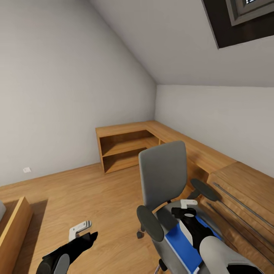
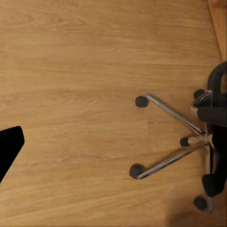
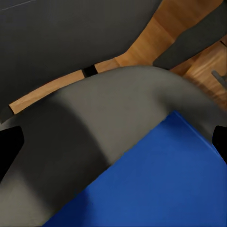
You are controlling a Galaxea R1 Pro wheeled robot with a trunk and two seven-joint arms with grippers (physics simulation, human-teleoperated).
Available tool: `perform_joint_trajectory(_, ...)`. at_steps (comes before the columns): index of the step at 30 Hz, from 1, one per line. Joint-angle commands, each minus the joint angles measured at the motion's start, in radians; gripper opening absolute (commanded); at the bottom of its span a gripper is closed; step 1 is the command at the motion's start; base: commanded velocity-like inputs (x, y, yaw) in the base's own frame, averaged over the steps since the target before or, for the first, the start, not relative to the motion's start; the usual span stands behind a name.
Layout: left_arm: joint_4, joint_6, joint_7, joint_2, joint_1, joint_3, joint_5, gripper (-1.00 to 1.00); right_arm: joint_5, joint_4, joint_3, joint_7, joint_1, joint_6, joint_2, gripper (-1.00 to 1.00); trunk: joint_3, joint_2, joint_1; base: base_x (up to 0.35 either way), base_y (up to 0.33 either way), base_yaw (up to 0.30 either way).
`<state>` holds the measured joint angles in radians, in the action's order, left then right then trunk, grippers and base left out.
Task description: In the bedroom, organize the workspace by keeping the computer under the desk, ensuring the monitor is on the desk, placing the keyboard on the desk next to the monitor, placing the mouse on the desk next to the keyboard, moving the folder from the swivel chair onto the desk next to the mouse, stacking the notebook on top of the folder with the pen on top of the notebook, and positioning the swivel chair next to the desk.
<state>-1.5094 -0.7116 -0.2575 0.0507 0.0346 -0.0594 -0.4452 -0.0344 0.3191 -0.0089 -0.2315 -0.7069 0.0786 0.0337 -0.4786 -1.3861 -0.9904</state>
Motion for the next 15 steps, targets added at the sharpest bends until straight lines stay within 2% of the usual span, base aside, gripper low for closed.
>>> perform_joint_trajectory(1,-0.011,-0.007,-0.022,0.002,0.002,-0.006,-0.049,1.0,-0.003,0.011,-0.002,-0.003,0.0,0.008,-0.001,1.0,-0.004,-0.008,-0.004,0.0,0.0,0.0)
perform_joint_trajectory(3,-0.023,-0.009,-0.065,0.005,0.004,-0.01,-0.129,1.0,-0.003,0.024,-0.004,-0.003,0.0,0.008,-0.002,1.0,-0.011,-0.022,-0.012,0.0,0.0,0.0)
perform_joint_trajectory(5,-0.024,-0.009,-0.105,0.006,0.005,-0.01,-0.172,1.0,-0.003,0.028,-0.004,-0.003,0.0,0.009,-0.003,1.0,-0.017,-0.036,-0.019,0.0,0.0,0.0)
perform_joint_trajectory(9,-0.024,-0.008,-0.165,0.002,0.006,-0.007,-0.206,1.0,-0.003,0.031,-0.005,-0.003,0.0,0.009,-0.003,1.0,-0.029,-0.064,-0.035,0.0,0.0,0.0)
perform_joint_trajectory(15,-0.021,-0.004,-0.182,-0.003,0.007,-0.002,-0.213,1.0,0.016,0.032,-0.005,-0.002,0.0,0.009,0.0,1.0,-0.048,-0.106,-0.058,0.0,0.0,0.0)
